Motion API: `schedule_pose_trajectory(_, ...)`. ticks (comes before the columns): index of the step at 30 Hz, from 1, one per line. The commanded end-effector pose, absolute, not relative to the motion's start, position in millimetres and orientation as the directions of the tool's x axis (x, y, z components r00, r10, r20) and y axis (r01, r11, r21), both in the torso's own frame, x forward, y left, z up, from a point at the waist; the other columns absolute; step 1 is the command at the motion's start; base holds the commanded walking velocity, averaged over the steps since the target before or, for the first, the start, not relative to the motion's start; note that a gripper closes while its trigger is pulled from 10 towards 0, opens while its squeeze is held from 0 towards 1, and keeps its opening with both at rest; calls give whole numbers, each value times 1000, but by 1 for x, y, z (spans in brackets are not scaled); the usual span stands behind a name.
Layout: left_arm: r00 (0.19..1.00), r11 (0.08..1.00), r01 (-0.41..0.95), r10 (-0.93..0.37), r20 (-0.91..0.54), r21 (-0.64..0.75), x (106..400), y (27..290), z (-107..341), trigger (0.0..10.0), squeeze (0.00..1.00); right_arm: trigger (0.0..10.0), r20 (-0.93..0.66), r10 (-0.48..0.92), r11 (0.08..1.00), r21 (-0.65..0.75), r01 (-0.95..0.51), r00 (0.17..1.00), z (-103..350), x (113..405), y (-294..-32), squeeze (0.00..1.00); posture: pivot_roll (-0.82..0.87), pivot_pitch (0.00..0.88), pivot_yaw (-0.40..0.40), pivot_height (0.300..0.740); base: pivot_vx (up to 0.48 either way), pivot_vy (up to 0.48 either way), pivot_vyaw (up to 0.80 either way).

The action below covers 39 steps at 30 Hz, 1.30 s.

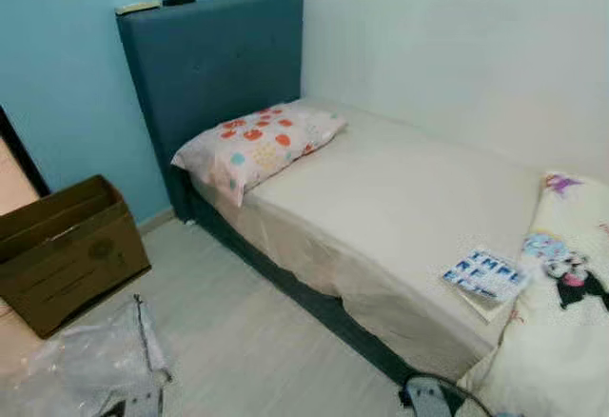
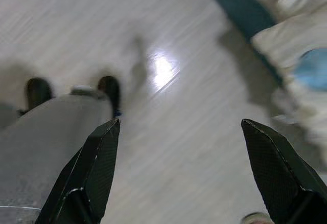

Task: Clean up the room

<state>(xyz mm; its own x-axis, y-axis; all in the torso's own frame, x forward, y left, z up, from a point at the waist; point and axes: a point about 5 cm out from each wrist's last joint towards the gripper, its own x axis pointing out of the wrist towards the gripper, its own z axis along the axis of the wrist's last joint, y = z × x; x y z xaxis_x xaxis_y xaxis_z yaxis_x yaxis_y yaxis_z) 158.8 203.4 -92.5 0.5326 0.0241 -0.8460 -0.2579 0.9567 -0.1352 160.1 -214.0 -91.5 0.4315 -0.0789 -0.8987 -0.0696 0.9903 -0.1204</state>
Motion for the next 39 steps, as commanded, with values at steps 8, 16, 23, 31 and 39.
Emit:
schedule_pose_trajectory(8,527,957,-254,16,-850,-140,157,203,-93,10000,0,10000,-898,-71,987,-125,-97,434,-91,164,-208,0,-14,0,-44,740,0,-462,0)
schedule_pose_trajectory(16,528,952,-274,32,-848,-135,157,204,-93,10000,0,10000,-900,-71,987,-127,-103,430,-92,162,-207,0,-14,0,-43,740,0,-232,0)
schedule_pose_trajectory(23,545,951,-271,26,-838,-147,160,203,-92,10000,0,10000,-902,-76,986,-132,-104,425,-93,159,-211,0,-14,0,-44,740,0,0,0)
schedule_pose_trajectory(31,548,956,-255,21,-836,-143,161,203,-91,10000,0,10000,-901,-80,985,-137,-105,426,-92,158,-213,0,-14,0,-44,740,194,0,0)
schedule_pose_trajectory(39,547,957,-252,19,-837,-143,160,204,-92,10000,0,10000,-901,-82,985,-138,-103,427,-92,158,-213,0,-16,0,-45,740,351,0,0)
